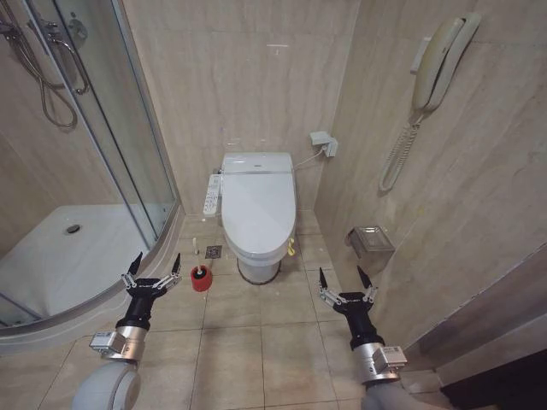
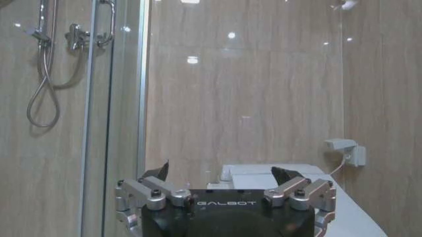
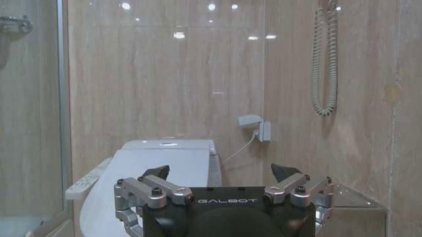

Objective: Open the toilet lid, clean the toilet bowl with a toilet brush, close the toilet lid, and flush.

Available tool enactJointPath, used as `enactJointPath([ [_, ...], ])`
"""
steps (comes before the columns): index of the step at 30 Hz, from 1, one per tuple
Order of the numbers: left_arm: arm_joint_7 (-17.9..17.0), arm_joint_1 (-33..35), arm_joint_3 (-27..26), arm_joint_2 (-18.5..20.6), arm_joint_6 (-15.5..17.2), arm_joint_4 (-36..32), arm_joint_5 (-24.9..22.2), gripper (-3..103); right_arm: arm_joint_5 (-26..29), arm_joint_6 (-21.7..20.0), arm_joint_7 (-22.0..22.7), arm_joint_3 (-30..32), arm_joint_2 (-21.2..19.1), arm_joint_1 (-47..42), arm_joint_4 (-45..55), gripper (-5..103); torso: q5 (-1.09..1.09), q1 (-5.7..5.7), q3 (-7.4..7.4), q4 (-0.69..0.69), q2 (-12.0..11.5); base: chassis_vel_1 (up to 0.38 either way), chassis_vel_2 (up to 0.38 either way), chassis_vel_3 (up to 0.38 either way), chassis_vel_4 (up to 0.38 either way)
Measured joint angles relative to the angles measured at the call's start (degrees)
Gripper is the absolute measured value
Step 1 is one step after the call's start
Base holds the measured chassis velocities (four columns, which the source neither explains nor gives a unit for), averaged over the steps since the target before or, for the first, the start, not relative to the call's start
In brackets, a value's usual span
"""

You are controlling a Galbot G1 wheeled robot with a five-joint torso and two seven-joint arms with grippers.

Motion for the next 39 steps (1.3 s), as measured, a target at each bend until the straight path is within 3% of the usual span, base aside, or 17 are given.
enactJointPath([
  [39, 0.0, 0.0, 0.0, 0.0, 0.0, 0.0, 0.0, 100, 3.33, 1.34, -1.16, 0.84, 0.0, 0.95, -2.03, 100, 0.0, 0.0, 0.0, 0.0, 0.0, 0.0, 0.0, 0.0, 0.0],
])
